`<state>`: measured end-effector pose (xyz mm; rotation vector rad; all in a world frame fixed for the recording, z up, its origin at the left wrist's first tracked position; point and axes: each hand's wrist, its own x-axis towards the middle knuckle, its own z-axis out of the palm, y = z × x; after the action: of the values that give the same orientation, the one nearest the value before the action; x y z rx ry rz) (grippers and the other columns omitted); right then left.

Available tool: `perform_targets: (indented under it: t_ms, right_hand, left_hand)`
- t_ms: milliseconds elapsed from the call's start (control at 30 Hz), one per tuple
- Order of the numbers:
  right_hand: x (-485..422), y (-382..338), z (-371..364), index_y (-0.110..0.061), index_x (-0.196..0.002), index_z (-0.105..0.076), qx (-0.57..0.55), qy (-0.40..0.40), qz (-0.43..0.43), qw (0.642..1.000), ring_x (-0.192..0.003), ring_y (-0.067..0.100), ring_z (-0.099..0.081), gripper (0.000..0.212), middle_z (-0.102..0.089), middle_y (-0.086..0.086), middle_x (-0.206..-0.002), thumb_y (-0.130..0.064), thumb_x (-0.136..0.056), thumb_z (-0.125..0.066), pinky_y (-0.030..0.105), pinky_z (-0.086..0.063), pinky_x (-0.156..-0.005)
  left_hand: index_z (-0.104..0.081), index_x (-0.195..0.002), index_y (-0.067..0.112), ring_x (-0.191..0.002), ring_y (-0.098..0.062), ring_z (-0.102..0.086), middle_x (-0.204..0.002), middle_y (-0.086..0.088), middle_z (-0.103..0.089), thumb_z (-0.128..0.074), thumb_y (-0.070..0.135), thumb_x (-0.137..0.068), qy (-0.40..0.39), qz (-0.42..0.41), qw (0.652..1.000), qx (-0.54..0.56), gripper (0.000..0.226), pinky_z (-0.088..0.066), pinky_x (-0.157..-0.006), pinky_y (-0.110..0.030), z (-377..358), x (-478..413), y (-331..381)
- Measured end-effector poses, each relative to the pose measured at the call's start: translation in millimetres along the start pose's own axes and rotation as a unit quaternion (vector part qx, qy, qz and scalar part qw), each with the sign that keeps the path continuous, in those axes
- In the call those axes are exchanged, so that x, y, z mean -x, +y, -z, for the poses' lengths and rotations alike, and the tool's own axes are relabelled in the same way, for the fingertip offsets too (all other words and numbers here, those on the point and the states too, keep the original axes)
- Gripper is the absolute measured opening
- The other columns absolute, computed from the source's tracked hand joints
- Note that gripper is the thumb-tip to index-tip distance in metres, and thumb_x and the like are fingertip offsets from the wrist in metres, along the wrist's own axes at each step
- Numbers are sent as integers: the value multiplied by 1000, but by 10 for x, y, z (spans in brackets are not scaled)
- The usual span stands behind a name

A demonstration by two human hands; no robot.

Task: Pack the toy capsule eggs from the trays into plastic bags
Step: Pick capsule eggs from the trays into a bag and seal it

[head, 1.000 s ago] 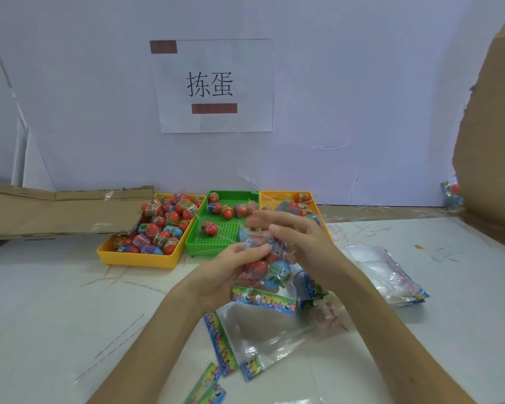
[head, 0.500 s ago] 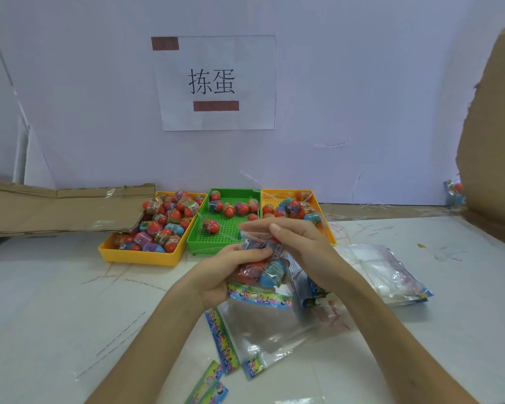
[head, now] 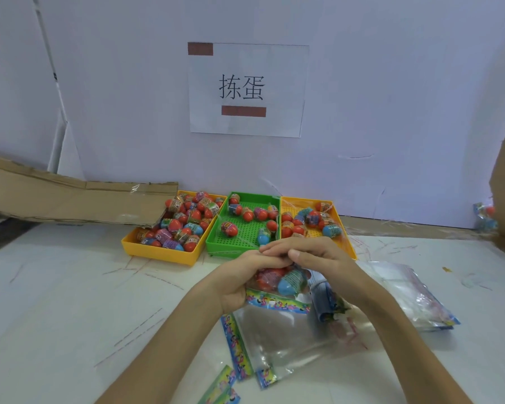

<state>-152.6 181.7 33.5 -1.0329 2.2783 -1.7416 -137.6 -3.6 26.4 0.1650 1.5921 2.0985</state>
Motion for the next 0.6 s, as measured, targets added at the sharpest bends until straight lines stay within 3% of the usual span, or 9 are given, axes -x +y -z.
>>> perform_targets:
  t_ms: [167, 233, 400, 500, 600]
  right_hand:
    - [-17, 10, -51, -11, -113, -75, 16, -1, 16, 1000, -119, 17, -65, 30, -74, 1, -120, -15, -97, -51, 28, -52, -97]
    - [-25, 14, -67, -9, -114, -75, 30, -2, 15, 999, -119, 16, -65, 31, -74, 0, -120, -16, -96, -51, 28, -52, -97]
    - [-19, 1, -69, -8, -115, -75, 23, -1, 4, 1000, -120, 15, -64, 32, -73, 0, -122, -17, -96, -50, 28, -53, -97]
    - [-13, -25, -75, -9, -112, -76, 22, 1, 6, 1000, -119, 12, -64, 32, -73, -4, -120, -18, -97, -50, 23, -51, -95]
    - [-6, -45, -49, -11, -110, -77, 13, 7, 6, 1000, -119, 15, -64, 32, -73, -3, -121, -19, -98, -49, 28, -54, -95]
  left_hand:
    - [-74, -105, 9, -76, -19, -76, -93, -12, -78, -70, 12, -83, 10, -4, 1000, -3, 23, -61, -65, -26, -13, -11, -29]
    - [-74, -106, 8, -77, -20, -76, -95, -13, -78, -68, 10, -87, 16, -1, 1000, -6, 20, -61, -66, -26, -5, -19, -41]
    - [-84, -91, 17, -81, -21, -76, -99, -14, -78, -76, 21, -71, 1, 1, 1000, -7, 22, -62, -69, -27, 8, 5, -8]
    - [-85, -91, 23, -84, -19, -77, -101, -10, -78, -79, 22, -77, -21, 4, 1000, -10, 16, -62, -71, -26, 29, 40, 20]
    - [-84, -97, 31, -92, -15, -76, -104, -3, -79, -77, 28, -83, -47, -17, 999, -18, 16, -60, -77, -26, 38, 89, 53]
